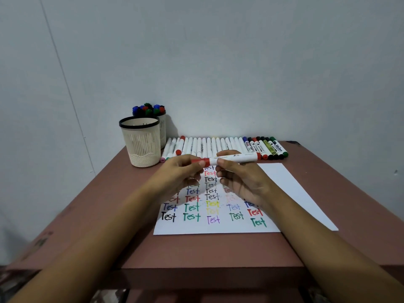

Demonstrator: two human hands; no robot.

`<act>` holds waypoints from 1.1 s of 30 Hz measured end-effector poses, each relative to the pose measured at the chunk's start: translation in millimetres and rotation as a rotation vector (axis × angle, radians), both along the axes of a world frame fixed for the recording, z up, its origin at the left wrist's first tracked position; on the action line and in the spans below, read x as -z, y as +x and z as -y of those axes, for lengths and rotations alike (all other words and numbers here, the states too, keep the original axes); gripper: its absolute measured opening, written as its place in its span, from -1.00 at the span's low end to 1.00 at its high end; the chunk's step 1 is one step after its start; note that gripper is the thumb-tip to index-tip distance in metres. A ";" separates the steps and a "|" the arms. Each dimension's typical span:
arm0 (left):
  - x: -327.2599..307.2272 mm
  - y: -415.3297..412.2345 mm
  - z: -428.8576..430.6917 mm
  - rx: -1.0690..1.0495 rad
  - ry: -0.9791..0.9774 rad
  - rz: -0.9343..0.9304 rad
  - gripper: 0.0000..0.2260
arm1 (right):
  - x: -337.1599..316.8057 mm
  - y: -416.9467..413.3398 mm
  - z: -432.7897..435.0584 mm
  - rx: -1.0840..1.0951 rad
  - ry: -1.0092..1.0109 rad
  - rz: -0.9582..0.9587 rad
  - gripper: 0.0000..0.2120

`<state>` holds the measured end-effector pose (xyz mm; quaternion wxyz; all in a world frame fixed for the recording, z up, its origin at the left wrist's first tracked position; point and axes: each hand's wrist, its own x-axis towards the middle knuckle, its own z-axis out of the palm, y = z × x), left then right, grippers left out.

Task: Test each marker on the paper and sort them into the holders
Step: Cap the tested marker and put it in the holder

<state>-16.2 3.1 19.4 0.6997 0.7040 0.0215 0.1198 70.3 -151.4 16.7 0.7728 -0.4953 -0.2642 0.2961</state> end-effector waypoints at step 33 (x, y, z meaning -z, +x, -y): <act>-126.2 76.6 -169.9 -0.855 1.035 -0.025 -0.86 | 26.9 4.6 -2.4 0.275 -1.074 1.245 -0.48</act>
